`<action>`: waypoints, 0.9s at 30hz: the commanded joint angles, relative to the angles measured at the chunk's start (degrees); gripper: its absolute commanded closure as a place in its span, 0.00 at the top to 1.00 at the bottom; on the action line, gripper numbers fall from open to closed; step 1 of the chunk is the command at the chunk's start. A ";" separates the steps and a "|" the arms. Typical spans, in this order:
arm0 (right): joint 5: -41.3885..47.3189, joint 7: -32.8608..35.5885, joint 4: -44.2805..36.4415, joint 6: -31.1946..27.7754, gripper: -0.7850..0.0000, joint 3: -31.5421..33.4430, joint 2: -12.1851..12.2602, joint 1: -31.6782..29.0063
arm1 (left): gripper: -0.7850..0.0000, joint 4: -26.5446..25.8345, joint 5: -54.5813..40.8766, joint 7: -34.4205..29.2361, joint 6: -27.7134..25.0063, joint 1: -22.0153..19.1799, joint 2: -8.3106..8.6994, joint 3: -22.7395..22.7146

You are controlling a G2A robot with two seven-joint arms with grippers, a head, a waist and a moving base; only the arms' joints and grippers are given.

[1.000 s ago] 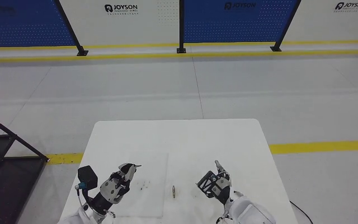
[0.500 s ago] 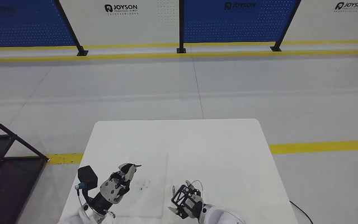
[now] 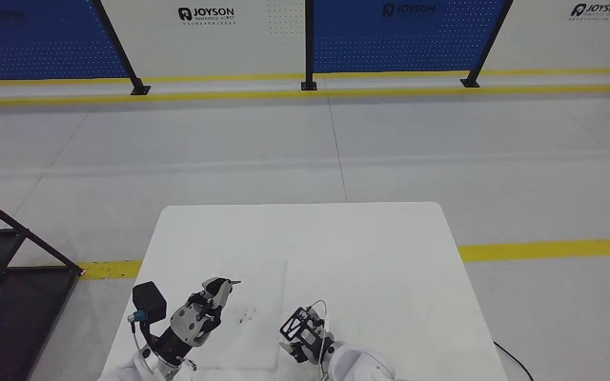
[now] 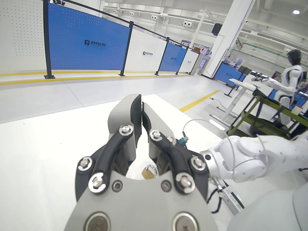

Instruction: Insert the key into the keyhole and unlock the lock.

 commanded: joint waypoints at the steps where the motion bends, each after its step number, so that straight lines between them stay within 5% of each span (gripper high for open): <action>1: 0.61 -0.28 0.57 0.38 0.40 -0.05 -0.18 0.50 | 0.00 0.00 0.00 0.00 0.00 0.00 0.00 0.00; 7: 1.39 -0.28 1.88 0.68 0.33 -0.28 -0.51 1.45 | 0.00 0.00 0.00 0.00 0.00 0.00 0.00 0.00; 12: 1.74 -0.68 2.43 0.66 0.00 -0.40 -0.67 1.87 | 0.00 0.00 0.00 0.00 0.00 0.00 0.00 0.00; 20: 4.76 -6.32 -2.03 1.75 0.00 3.77 0.00 0.29 | 0.00 0.00 0.00 0.00 0.00 0.00 0.00 0.00; 27: 18.16 -17.77 -8.43 -6.22 0.00 12.42 1.31 -2.78 | 0.00 0.33 -0.65 1.50 -2.78 -1.37 -0.01 1.04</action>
